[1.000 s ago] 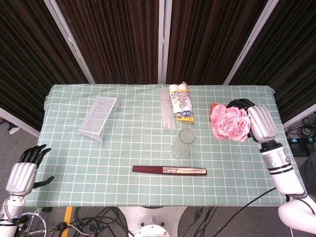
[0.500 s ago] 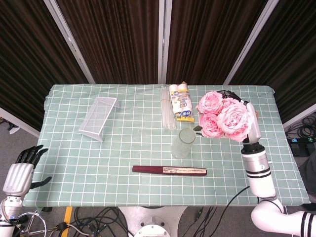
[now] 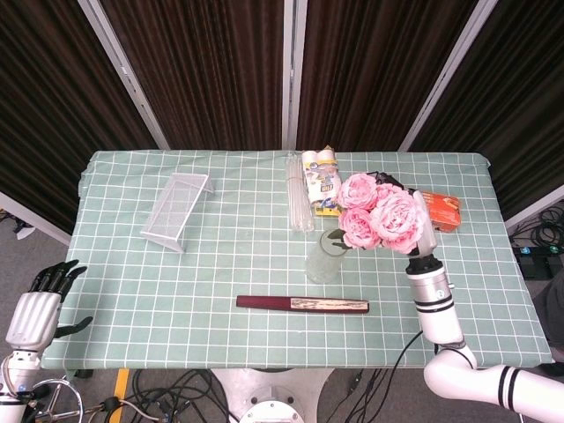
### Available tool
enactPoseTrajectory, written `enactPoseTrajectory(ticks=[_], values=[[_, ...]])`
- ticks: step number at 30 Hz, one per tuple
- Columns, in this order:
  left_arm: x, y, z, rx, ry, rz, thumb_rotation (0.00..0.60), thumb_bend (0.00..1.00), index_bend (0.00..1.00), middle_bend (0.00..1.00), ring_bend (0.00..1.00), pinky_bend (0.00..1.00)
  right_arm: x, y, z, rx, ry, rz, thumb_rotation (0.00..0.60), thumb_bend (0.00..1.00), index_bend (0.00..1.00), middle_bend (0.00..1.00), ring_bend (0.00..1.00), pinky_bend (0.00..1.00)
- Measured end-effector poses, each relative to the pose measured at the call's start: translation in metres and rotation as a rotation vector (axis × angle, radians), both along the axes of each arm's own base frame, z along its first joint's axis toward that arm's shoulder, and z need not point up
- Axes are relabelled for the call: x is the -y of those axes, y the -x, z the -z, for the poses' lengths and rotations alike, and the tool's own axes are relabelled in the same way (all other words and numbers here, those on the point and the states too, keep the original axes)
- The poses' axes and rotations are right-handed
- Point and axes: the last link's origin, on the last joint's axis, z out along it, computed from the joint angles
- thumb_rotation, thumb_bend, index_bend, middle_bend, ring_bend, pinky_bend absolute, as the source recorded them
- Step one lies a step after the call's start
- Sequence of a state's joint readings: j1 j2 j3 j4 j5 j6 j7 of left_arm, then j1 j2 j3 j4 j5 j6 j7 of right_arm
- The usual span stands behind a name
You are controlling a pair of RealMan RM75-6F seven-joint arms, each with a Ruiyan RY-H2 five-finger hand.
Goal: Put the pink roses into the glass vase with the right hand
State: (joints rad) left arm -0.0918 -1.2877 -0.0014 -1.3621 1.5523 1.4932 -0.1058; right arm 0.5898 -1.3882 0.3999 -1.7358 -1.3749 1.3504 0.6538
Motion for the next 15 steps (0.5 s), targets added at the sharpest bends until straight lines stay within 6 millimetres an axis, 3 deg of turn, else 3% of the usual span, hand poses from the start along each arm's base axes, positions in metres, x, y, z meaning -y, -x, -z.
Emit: enactPoseTrajectory(ticks=[15], values=[[0.002, 0.008, -0.002, 0.012, -0.002, -0.023, 0.6, 0.0, 0.18, 0.1, 0.09, 0.13, 0.012, 0.024, 0.044, 0.021, -0.129, 0.044, 0.6, 0.1, 0.46, 0.38, 0.32, 0.55]])
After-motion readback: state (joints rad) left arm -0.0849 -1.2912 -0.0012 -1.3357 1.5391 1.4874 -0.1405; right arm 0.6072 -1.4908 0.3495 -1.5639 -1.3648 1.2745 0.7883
